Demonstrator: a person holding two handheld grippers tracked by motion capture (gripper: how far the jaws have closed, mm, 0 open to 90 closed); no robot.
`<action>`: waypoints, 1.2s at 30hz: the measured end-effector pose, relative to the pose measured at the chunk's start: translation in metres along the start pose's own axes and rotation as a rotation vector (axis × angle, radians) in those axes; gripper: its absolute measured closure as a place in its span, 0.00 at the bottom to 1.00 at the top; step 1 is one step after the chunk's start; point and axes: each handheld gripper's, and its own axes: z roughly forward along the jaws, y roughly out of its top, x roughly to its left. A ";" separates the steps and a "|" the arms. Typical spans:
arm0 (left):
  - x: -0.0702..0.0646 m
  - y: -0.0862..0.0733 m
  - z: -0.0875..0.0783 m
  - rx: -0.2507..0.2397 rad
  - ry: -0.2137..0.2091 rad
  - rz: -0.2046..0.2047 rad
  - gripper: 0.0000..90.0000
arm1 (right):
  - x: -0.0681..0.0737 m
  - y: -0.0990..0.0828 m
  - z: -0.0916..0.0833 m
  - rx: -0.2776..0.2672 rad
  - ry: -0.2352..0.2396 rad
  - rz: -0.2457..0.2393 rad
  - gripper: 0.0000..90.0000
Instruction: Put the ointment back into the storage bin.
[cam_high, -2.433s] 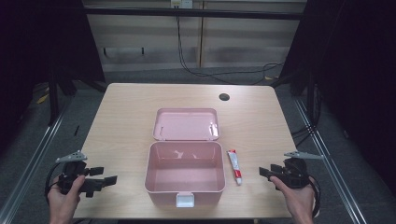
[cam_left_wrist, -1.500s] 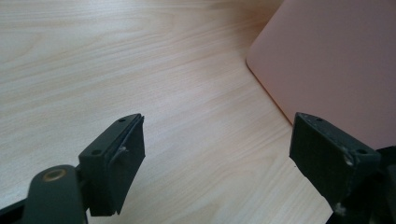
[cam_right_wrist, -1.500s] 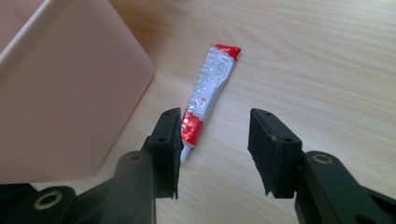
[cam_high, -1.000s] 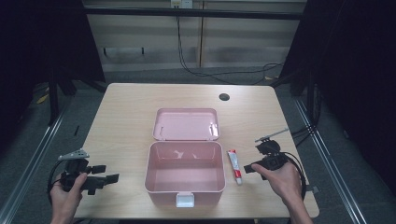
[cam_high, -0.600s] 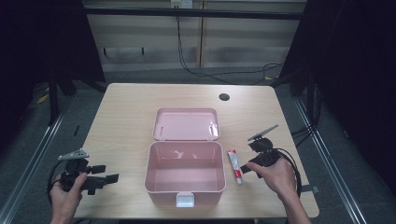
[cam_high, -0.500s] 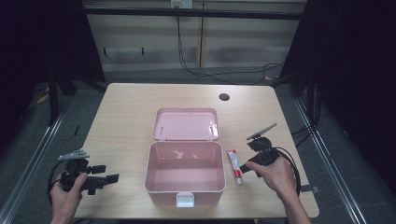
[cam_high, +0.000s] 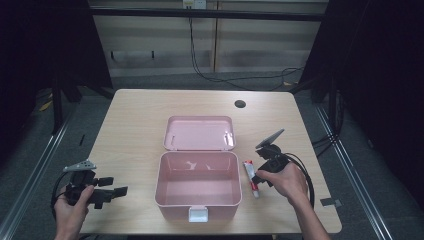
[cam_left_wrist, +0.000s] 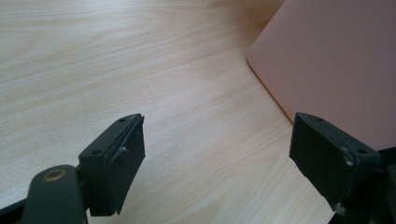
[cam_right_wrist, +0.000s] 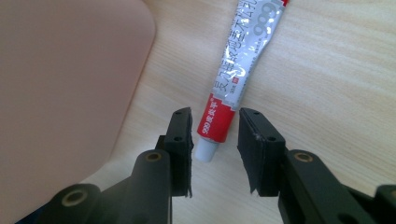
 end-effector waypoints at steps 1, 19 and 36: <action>0.000 0.000 0.000 0.000 0.000 0.000 0.20 | 0.001 0.001 0.001 0.004 -0.002 0.002 0.74; 0.001 0.000 0.000 0.002 0.000 0.004 0.20 | 0.003 0.013 0.024 0.058 -0.054 0.039 0.75; 0.000 0.000 0.000 0.001 -0.005 -0.001 0.20 | 0.005 0.021 0.041 0.093 -0.108 0.028 0.78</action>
